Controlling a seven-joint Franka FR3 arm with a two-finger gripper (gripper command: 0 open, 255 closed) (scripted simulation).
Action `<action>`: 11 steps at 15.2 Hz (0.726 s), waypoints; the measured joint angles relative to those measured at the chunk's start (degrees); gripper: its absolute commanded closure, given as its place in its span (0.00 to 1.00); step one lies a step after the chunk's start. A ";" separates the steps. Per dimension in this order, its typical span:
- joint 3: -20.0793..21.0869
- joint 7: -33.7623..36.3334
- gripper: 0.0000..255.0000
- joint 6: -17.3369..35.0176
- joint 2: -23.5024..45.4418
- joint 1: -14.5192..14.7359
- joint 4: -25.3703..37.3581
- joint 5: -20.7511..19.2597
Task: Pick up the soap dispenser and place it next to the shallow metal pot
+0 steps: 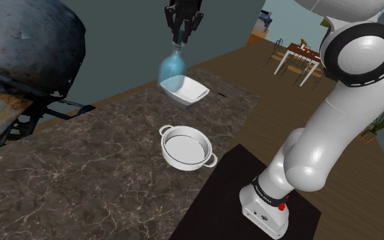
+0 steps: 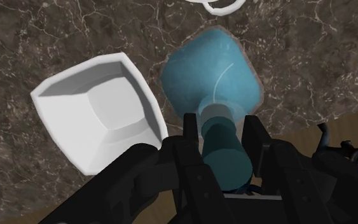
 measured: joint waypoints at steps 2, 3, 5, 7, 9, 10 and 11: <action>-0.03 -0.01 1.00 1.66 -0.70 -0.03 -2.35 -0.01; 0.00 0.08 1.00 2.54 -1.00 0.00 -3.54 -0.01; -0.04 0.06 1.00 4.34 -1.45 -0.04 -5.80 -0.01; 0.01 0.20 1.00 5.99 -2.10 0.01 -8.09 -0.02; -0.04 0.18 1.00 7.80 -2.61 -0.04 -10.42 -0.03; -0.02 0.23 1.00 8.54 -2.84 -0.02 -11.39 -0.03; -0.06 0.18 1.00 9.49 -3.13 -0.07 -12.62 -0.04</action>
